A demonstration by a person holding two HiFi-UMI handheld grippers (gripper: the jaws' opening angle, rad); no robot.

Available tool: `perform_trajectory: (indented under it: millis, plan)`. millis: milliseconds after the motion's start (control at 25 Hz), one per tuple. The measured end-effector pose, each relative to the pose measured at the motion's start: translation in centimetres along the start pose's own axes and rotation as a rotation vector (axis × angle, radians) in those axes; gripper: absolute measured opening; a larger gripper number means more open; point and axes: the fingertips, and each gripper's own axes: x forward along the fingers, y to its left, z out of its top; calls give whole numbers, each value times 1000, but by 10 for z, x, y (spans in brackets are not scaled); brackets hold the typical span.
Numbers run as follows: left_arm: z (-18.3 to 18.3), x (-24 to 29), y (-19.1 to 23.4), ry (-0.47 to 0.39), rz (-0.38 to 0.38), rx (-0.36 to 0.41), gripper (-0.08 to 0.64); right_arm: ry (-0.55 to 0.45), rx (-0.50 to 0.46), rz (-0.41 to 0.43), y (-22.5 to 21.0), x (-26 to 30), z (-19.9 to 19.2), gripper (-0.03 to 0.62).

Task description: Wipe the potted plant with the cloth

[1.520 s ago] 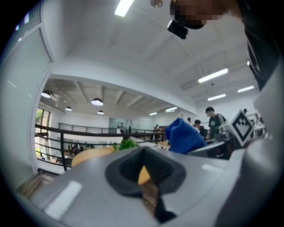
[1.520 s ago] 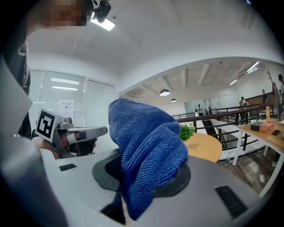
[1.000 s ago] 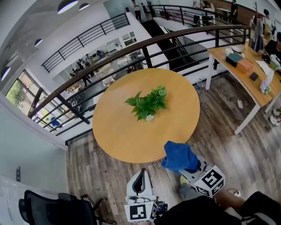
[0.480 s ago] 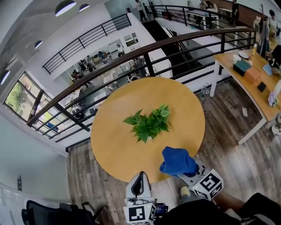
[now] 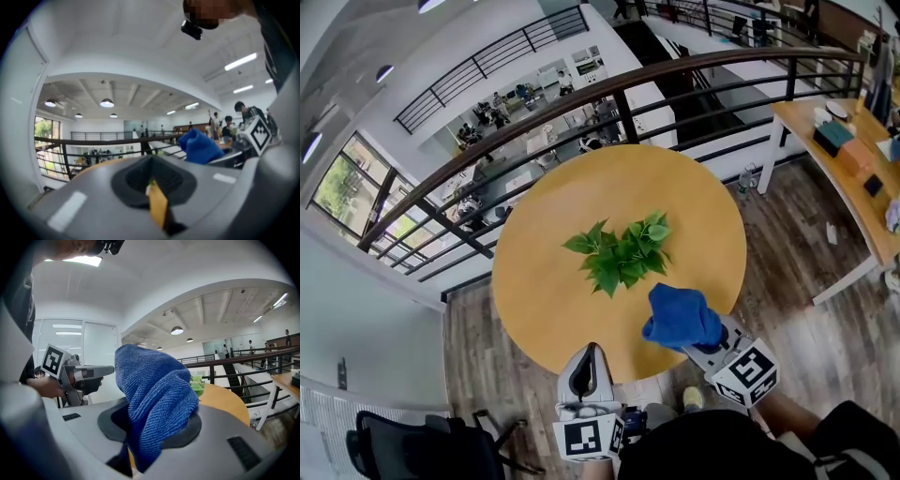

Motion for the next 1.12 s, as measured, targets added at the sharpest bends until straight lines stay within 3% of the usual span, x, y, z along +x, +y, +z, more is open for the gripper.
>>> perform_trajectory:
  millis: [440, 1120]
  plan:
    - [22, 34, 59, -36, 22, 18, 0, 4, -23, -8, -9, 50, 29, 135]
    - [22, 94, 126, -52, -70, 1, 0, 32, -32, -110, -23, 116, 46, 135]
